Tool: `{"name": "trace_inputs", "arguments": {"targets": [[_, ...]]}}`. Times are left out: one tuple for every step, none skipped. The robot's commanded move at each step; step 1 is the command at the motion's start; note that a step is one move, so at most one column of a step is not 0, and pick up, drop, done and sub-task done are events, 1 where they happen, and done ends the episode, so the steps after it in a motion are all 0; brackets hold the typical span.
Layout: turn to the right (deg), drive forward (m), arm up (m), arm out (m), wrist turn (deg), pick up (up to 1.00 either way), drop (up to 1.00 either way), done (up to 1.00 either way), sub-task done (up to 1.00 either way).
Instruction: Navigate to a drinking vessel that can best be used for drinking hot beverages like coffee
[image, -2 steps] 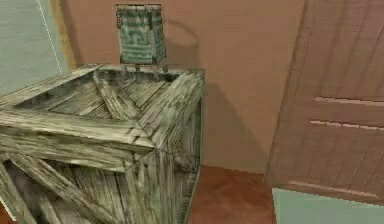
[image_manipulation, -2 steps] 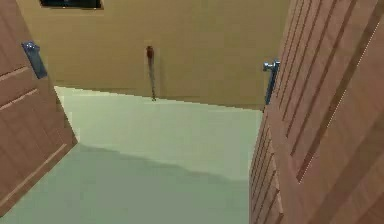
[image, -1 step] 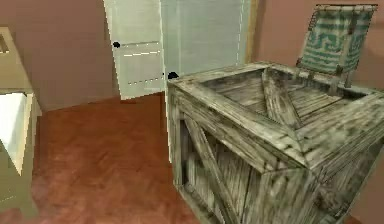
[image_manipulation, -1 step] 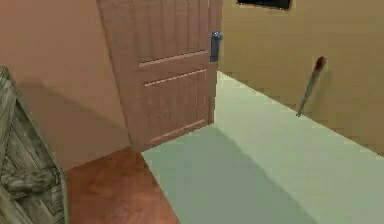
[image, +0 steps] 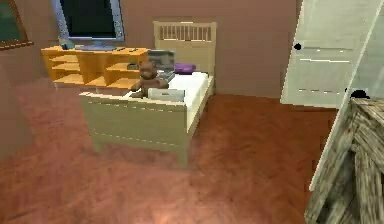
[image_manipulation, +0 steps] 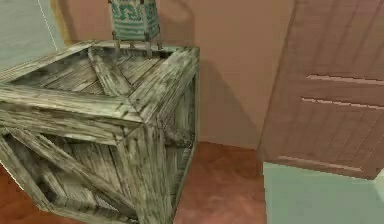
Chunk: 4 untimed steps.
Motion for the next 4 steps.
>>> {"name": "trace_inputs", "arguments": {"targets": [[-36.0,0.00,0.00,0.00,0.0,0.00,0.00,0.00,0.00],[0.0,1.00,0.00,0.00,0.0,0.00,0.00,0.00,0.00],[0.0,1.00,0.00,0.00,0.0,0.00,0.00,0.00,0.00],[-6.0,0.00,0.00,0.00,0.0,0.00,0.00,0.00,0.00]]}}
